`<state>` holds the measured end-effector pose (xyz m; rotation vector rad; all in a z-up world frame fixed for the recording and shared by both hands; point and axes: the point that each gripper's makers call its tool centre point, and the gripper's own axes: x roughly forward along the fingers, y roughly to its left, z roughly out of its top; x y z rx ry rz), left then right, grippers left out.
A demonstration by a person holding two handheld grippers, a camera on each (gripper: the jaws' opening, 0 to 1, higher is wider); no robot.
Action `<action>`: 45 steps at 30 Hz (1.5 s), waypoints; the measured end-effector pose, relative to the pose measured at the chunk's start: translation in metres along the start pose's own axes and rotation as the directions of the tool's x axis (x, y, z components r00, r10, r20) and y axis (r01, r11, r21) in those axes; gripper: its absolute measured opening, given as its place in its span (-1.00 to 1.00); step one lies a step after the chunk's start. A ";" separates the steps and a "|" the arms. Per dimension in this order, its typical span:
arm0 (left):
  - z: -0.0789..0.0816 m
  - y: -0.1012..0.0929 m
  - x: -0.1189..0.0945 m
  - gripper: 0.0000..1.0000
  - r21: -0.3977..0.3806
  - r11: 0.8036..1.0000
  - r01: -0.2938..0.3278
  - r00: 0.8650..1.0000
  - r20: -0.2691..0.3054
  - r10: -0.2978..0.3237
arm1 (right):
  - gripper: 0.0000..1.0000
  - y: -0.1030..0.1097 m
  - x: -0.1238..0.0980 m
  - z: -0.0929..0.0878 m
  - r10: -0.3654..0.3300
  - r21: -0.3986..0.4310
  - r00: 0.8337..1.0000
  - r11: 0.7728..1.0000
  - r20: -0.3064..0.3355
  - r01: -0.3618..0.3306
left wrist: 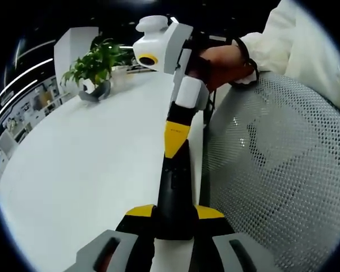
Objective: Press the specified remote control buttons in sequence, fully releasing each button before pressing the next.
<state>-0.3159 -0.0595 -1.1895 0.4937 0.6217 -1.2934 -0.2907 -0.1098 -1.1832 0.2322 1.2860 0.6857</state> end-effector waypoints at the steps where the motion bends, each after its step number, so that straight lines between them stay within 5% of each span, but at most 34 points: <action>1: 0.000 0.000 0.000 -0.50 0.000 1.000 0.000 1.000 0.001 0.000 | -1.00 -0.001 0.000 0.000 0.000 0.003 1.000 1.000 0.000 0.000; 28: 0.000 0.001 0.000 -0.50 0.002 1.000 -0.001 1.000 -0.002 0.001 | -1.00 0.002 0.002 0.001 -0.020 -0.037 1.000 0.999 0.015 0.021; 45: 0.001 0.001 0.001 -0.50 -0.001 1.000 -0.002 1.000 -0.006 0.002 | -1.00 0.017 0.003 -0.010 0.029 -0.056 0.997 0.998 -0.066 -0.033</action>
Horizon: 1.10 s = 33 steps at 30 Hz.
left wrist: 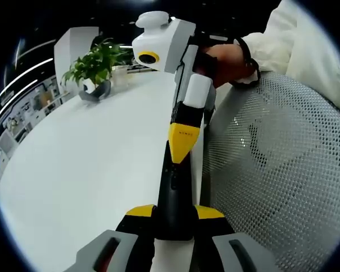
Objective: Press the specified remote control buttons in sequence, fully releasing each button before pressing the next.
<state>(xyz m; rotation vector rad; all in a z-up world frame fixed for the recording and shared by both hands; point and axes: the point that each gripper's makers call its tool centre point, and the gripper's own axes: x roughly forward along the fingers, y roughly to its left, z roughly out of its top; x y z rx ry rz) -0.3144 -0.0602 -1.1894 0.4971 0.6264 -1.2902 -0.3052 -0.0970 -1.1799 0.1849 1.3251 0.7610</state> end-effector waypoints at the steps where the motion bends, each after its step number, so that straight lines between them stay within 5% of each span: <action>1: 0.000 0.000 0.000 -0.50 0.000 1.000 0.000 1.000 0.000 0.000 | -1.00 -0.001 0.001 -0.001 -0.006 -0.005 1.000 1.000 -0.006 0.006; 33: -0.001 0.001 0.000 -0.51 0.007 1.000 -0.005 1.000 0.001 0.005 | -1.00 -0.004 0.001 -0.001 -0.034 -0.043 0.999 0.999 0.006 0.034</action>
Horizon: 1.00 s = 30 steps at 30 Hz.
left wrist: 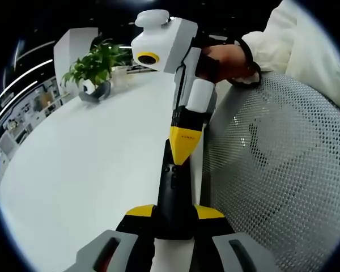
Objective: Press the specified remote control buttons in sequence, fully releasing each button before pressing the next.
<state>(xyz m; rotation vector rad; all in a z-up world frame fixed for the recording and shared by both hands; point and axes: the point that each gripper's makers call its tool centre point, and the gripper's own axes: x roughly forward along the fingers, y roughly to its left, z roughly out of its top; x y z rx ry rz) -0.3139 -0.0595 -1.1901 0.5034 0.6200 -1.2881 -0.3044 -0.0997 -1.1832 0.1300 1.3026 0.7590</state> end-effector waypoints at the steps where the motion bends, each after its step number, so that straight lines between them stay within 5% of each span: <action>1: 0.000 0.000 0.000 -0.51 0.000 1.000 0.000 1.000 0.000 0.000 | -1.00 0.000 0.000 0.000 0.001 0.003 1.000 1.000 0.000 -0.001; 30: 0.000 -0.001 0.000 -0.51 0.008 1.000 0.003 1.000 -0.009 -0.003 | -1.00 -0.006 -0.005 0.001 -0.002 0.053 1.000 0.999 0.011 0.001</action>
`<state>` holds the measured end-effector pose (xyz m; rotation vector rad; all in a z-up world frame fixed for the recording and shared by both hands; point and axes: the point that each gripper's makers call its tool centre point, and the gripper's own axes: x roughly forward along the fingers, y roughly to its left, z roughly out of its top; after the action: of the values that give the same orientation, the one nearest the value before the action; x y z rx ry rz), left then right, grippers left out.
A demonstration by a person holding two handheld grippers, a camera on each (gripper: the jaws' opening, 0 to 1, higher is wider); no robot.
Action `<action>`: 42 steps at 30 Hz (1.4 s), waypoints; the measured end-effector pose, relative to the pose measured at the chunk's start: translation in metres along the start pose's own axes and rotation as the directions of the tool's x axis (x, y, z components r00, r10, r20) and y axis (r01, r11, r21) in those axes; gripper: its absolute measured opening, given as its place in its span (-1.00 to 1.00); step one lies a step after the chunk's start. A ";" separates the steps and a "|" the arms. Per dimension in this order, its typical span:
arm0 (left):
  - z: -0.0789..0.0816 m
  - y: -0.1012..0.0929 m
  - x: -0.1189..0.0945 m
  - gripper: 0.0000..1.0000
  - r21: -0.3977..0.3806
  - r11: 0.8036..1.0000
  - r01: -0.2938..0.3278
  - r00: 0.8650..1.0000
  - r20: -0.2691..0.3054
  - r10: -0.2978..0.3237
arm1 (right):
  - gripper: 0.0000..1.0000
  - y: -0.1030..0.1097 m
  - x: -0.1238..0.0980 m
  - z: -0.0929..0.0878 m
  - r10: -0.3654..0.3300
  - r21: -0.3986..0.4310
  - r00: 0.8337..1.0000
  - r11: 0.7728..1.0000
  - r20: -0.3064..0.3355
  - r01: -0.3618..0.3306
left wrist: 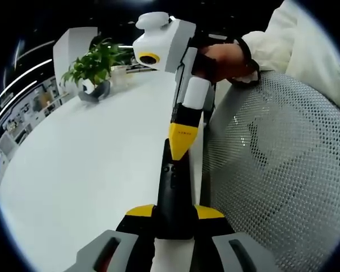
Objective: Press the specified remote control buttons in sequence, fully releasing each button before pressing the next.
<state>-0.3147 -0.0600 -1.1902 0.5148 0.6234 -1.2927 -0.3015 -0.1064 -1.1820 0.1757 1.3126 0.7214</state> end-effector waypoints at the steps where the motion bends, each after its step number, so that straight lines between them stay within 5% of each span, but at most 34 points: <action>1: 0.000 0.000 0.000 -0.51 0.000 1.000 0.000 1.000 -0.001 0.000 | -1.00 0.000 0.000 0.000 0.000 0.002 1.000 1.000 -0.002 0.000; 20: -0.003 0.004 -0.002 -0.50 -0.027 1.000 -0.016 1.000 -0.010 0.016 | -1.00 -0.003 -0.003 -0.008 -0.045 0.001 0.997 0.999 -0.063 0.046; 42: -0.002 0.003 -0.002 -0.51 -0.015 1.000 -0.008 1.000 0.001 0.008 | -1.00 -0.005 -0.002 -0.007 0.005 0.118 0.997 0.993 -0.071 0.003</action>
<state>-0.3126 -0.0566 -1.1899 0.5032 0.6292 -1.2798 -0.3066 -0.1133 -1.1846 0.2480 1.4239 0.6564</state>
